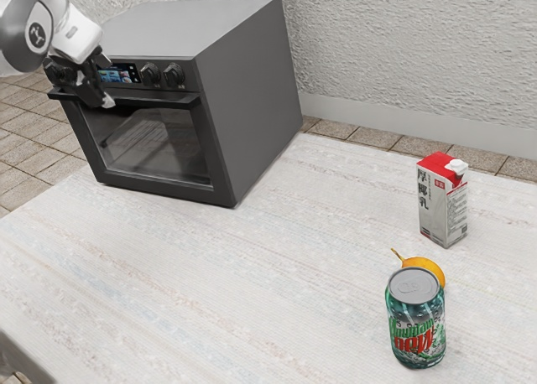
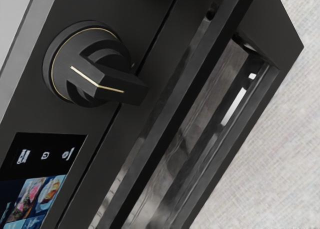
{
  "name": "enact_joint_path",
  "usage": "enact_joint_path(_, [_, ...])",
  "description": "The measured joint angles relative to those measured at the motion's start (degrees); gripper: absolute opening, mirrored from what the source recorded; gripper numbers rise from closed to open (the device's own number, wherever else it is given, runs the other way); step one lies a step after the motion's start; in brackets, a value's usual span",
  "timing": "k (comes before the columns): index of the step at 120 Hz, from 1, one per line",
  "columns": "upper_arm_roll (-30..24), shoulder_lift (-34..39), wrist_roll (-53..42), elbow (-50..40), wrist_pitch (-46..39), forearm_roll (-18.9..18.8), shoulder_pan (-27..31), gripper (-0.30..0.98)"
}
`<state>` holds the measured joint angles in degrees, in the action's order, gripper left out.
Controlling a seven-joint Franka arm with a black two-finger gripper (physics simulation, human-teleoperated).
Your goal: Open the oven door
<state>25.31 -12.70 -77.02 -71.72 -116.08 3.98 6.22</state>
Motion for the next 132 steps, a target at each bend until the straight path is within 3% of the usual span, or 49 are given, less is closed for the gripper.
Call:
enact_joint_path(73, [0.0, -1.3, -10.1, -1.4, -0.7, 0.1, 1.1, 0.68])
enact_joint_path(132, [-0.1, -3.1, -19.3, -2.9, -1.4, 5.1, 3.0, 0.69])
